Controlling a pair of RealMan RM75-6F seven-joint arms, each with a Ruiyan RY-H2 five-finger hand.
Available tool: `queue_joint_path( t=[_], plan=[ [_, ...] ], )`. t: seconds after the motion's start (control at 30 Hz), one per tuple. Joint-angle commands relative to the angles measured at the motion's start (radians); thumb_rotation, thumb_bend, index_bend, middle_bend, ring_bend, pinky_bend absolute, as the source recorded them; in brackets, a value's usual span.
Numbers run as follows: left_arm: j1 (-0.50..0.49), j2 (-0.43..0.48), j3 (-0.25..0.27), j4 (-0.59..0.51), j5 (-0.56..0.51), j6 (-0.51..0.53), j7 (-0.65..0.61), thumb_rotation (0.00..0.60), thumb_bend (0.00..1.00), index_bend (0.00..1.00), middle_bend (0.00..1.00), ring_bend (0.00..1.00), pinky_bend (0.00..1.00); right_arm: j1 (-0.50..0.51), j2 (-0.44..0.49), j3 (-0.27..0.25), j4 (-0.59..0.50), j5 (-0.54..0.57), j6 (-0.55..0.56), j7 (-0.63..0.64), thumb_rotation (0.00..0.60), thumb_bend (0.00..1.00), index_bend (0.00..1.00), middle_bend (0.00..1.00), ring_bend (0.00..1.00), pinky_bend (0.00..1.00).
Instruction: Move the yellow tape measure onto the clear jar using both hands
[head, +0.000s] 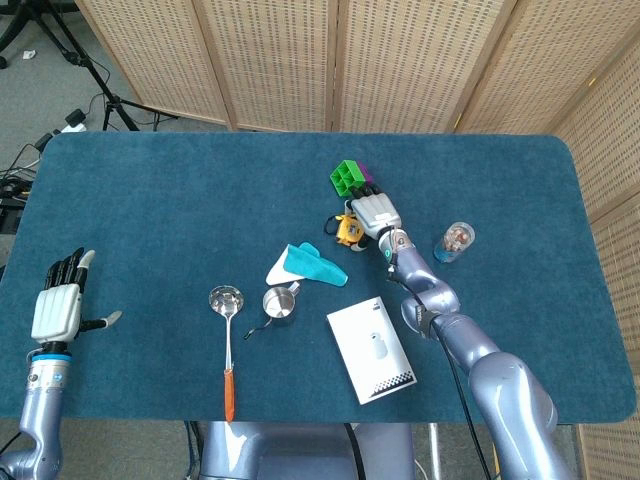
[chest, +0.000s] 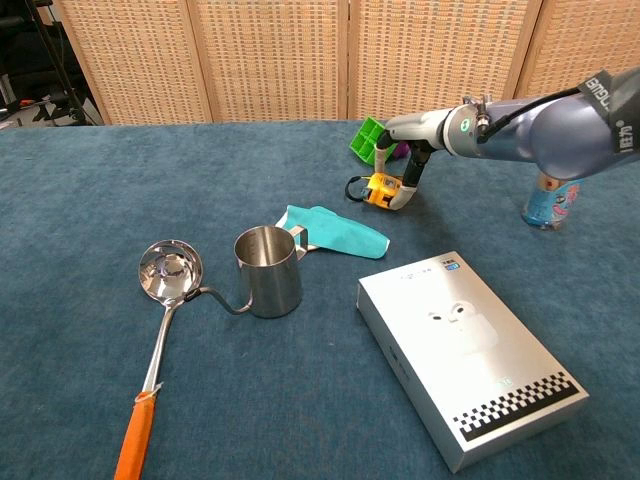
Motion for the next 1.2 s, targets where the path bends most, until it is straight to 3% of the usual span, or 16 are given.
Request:
queue_joint_path(
  t=[0.03,0.63,1.2],
  plan=[
    [0.0,0.0,0.0,-0.001,0.0,0.001,0.0,0.493,0.11,0.02,0.0,0.0,0.0,-0.003,0.004,0.001,-0.005,0.001,0.006,-0.006,0.6,0.26,0.55,0.07,0.0,0.0],
    [0.002,0.008,0.0,-0.019,0.005,0.007,-0.005,0.492,0.11,0.02,0.0,0.0,0.0,-0.037,0.112,0.025,-0.147,0.091,0.084,-0.165,0.6,0.26,0.55,0.07,0.0,0.0],
    [0.003,0.008,0.004,-0.026,0.013,0.012,-0.005,0.492,0.11,0.02,0.0,0.0,0.0,-0.069,0.246,0.023,-0.306,0.284,0.179,-0.421,0.6,0.26,0.56,0.07,0.0,0.0]
  ],
)
